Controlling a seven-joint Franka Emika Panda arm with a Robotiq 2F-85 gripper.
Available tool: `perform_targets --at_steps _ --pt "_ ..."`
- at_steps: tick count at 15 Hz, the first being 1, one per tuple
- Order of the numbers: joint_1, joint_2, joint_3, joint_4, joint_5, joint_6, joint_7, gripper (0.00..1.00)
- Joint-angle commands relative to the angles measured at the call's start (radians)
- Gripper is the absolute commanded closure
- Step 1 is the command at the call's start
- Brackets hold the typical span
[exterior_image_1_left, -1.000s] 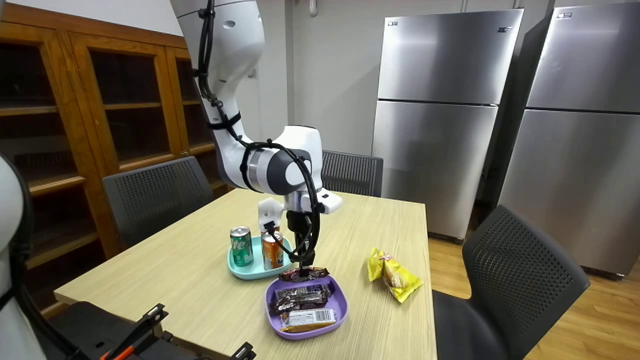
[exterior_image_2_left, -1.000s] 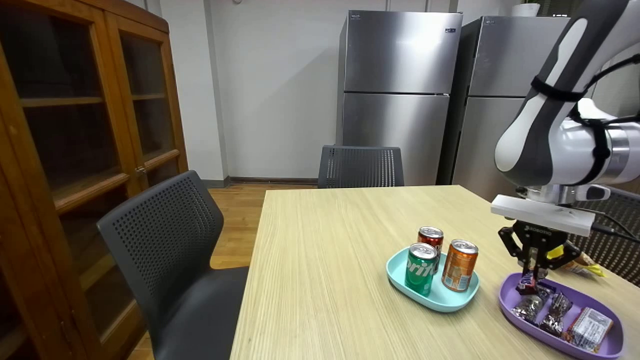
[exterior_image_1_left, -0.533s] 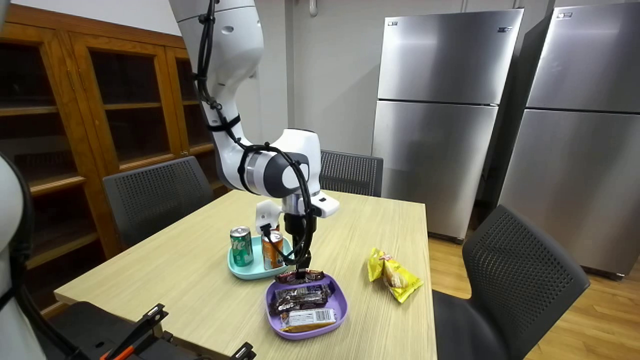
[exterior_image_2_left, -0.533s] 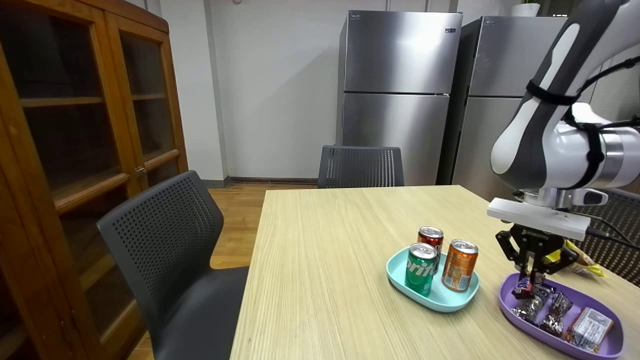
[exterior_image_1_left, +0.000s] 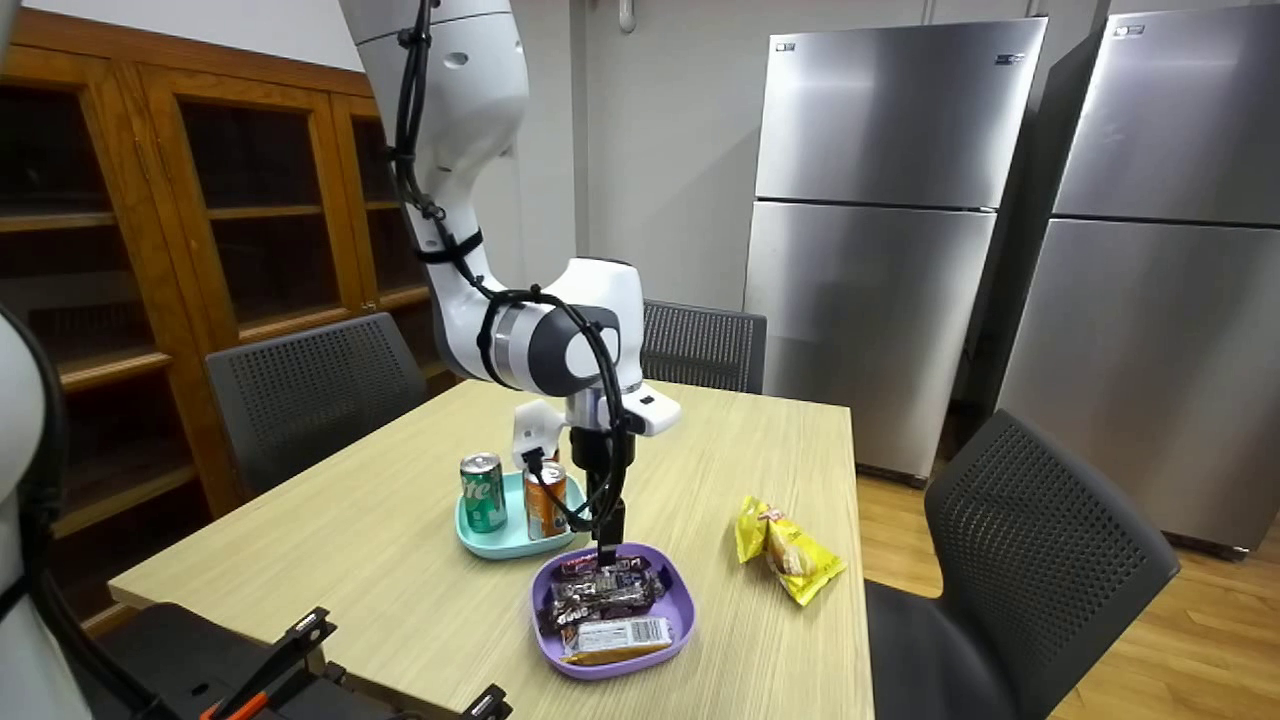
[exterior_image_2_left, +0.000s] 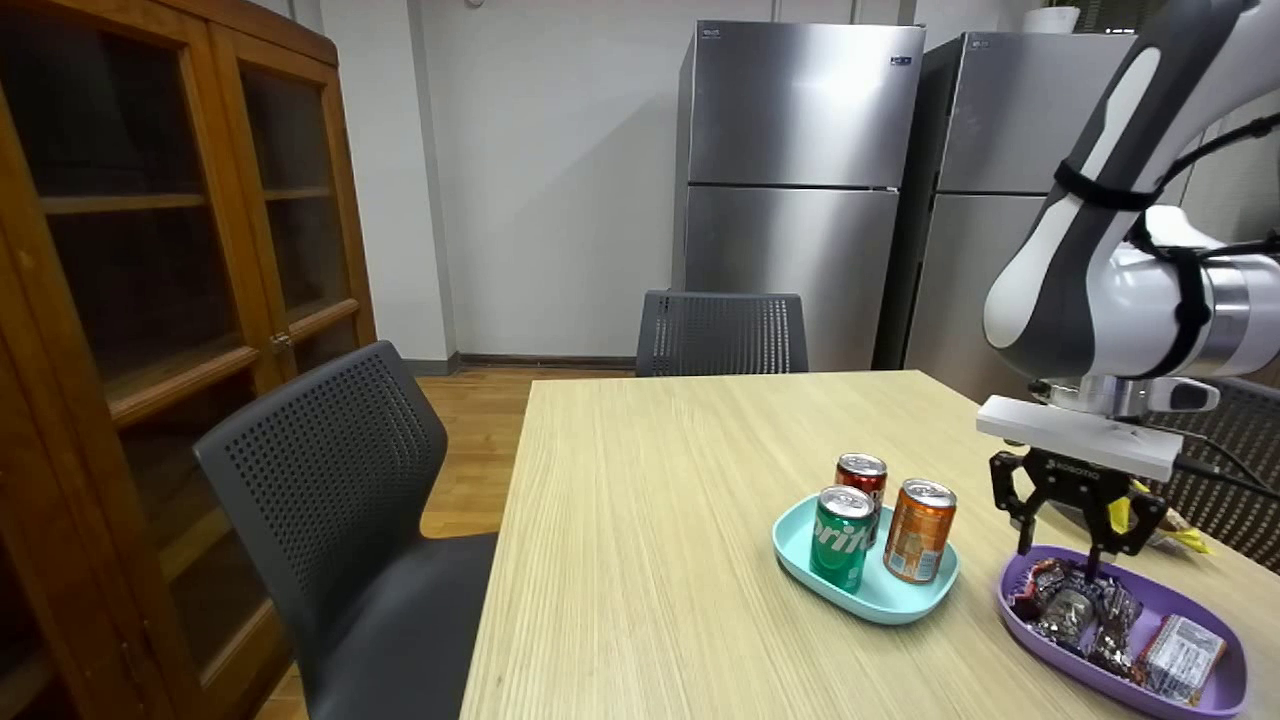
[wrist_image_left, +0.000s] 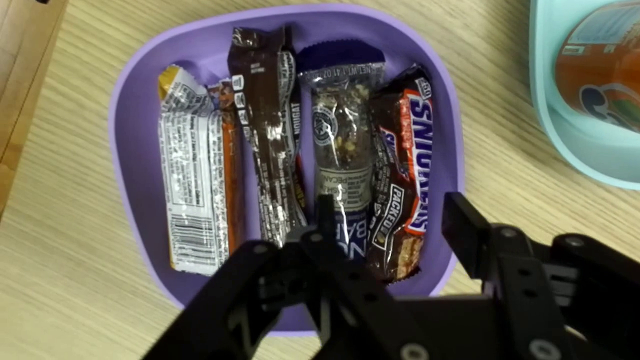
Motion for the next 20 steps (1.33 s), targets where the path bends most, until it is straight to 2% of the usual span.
perform_targets --at_steps 1,2,3,5,9,13,18,20 --pt "-0.021 -0.033 0.004 -0.016 0.016 0.006 -0.032 0.12" --pt "-0.026 -0.046 0.002 -0.024 0.015 0.003 -0.037 0.03" --pt "-0.009 -0.062 -0.028 -0.033 -0.011 -0.018 -0.023 0.0" --pt "0.005 -0.109 -0.071 -0.073 -0.049 -0.001 -0.025 0.0" --pt "-0.019 -0.211 -0.108 -0.15 -0.108 0.01 -0.105 0.0" --pt "-0.031 -0.314 -0.148 -0.232 -0.215 0.013 -0.196 0.0" --pt "-0.095 -0.435 -0.121 -0.327 -0.334 -0.01 -0.358 0.0" --pt "-0.119 -0.478 -0.091 -0.362 -0.336 -0.035 -0.429 0.0"
